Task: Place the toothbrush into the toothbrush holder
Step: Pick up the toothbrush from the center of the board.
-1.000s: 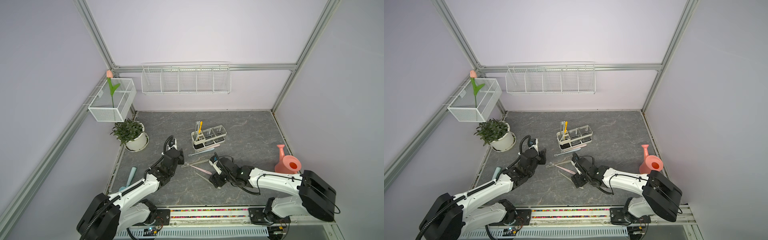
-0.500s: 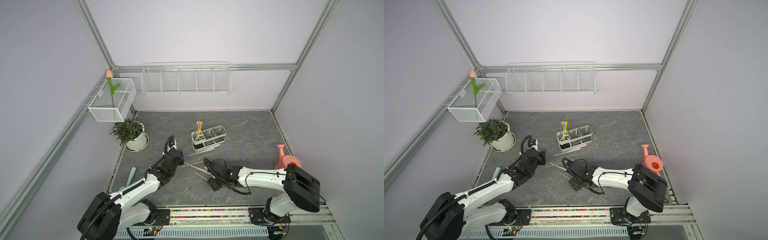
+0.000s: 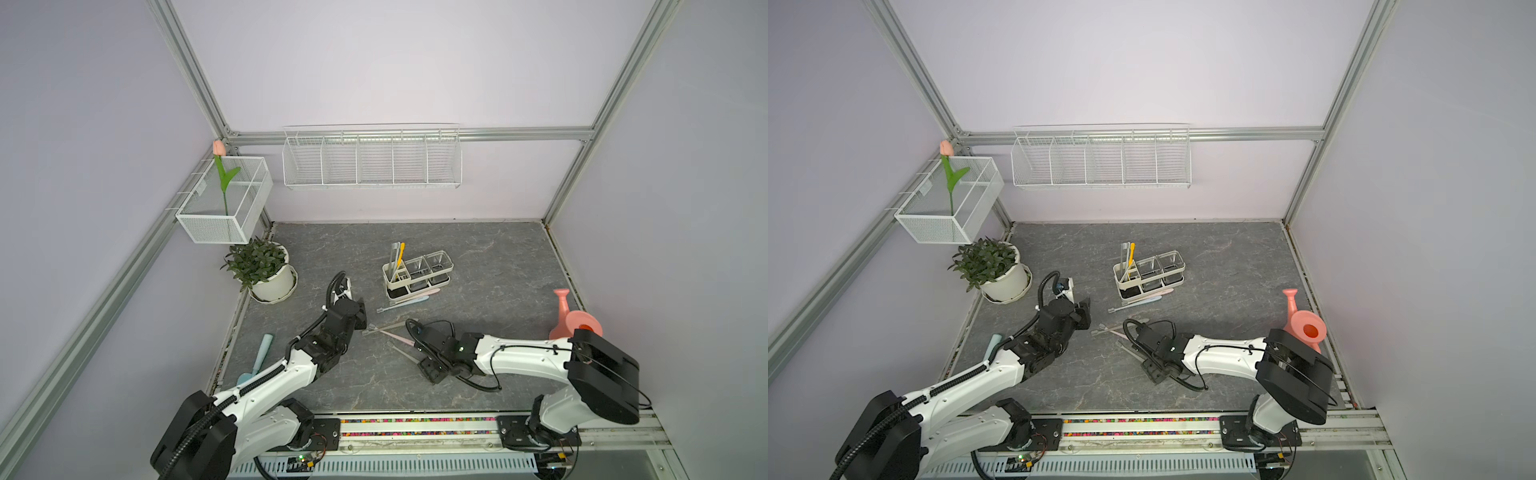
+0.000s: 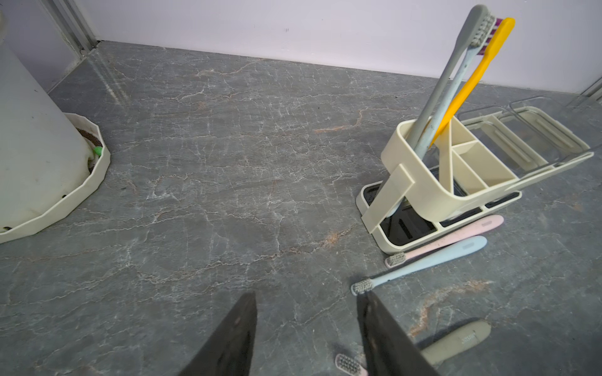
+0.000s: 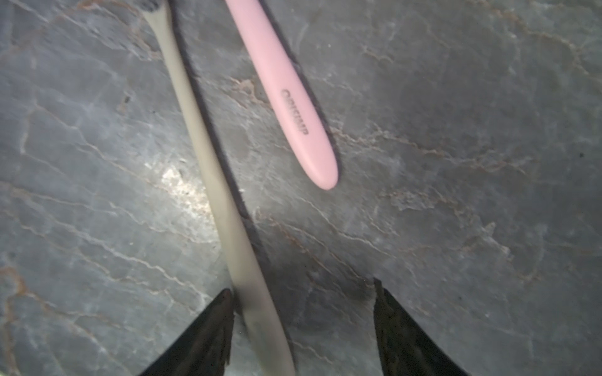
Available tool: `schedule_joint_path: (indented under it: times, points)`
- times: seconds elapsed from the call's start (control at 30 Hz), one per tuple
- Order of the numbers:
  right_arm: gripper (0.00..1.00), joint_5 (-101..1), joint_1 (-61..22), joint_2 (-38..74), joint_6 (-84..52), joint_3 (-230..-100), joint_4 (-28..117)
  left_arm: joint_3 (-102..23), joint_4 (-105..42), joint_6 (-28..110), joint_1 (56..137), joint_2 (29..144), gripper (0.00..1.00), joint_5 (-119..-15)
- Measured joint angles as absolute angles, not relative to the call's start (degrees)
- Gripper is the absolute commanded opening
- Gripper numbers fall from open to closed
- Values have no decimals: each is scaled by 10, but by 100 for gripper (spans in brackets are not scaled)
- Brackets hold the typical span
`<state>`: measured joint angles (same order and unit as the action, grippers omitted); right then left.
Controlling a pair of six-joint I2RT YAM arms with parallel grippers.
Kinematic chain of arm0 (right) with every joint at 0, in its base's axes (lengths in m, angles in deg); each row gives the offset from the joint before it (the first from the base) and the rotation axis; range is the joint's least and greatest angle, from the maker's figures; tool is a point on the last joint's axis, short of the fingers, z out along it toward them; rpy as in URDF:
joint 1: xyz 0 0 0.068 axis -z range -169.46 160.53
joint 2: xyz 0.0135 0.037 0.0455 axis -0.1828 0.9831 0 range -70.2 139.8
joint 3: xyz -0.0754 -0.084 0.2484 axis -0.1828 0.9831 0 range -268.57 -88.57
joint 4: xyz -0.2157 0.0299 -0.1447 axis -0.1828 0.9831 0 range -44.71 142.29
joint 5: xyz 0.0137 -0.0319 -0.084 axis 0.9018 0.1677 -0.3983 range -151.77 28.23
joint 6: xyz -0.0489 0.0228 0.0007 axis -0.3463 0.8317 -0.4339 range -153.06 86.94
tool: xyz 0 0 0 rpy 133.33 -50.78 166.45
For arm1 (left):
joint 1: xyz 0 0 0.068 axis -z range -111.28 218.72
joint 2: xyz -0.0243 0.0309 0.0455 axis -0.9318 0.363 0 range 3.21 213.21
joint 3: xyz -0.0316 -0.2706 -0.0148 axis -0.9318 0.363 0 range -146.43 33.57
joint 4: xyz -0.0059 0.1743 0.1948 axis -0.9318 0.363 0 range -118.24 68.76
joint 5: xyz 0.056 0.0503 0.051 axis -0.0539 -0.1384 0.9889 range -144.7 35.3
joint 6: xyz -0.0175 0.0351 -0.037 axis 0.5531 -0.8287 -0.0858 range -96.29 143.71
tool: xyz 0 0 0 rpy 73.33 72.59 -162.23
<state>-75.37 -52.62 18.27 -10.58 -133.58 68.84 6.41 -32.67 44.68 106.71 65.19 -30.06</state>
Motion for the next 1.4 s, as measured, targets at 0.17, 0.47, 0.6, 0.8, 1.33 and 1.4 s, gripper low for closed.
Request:
schedule_joint_path:
  times: [0.17,0.47,0.6,0.8,1.33,1.4]
  points:
    - [69,-761,-526,182,-103,-1336,701,64,-326,448,1067,655,54,-301]
    - [62,-772,-534,168,-100,-1336,716,64,-326,456,1067,657,55,-301]
    - [61,-771,-543,163,-101,-1336,716,64,-326,458,1067,657,55,-301]
    - [62,-759,-553,163,-108,-1336,709,64,-326,460,1067,658,55,-304]
    - [49,-722,-554,210,-131,-1354,670,64,-326,462,1067,658,55,-306]
    - [48,-721,-554,216,-131,-1361,670,64,-326,463,1067,658,55,-307]
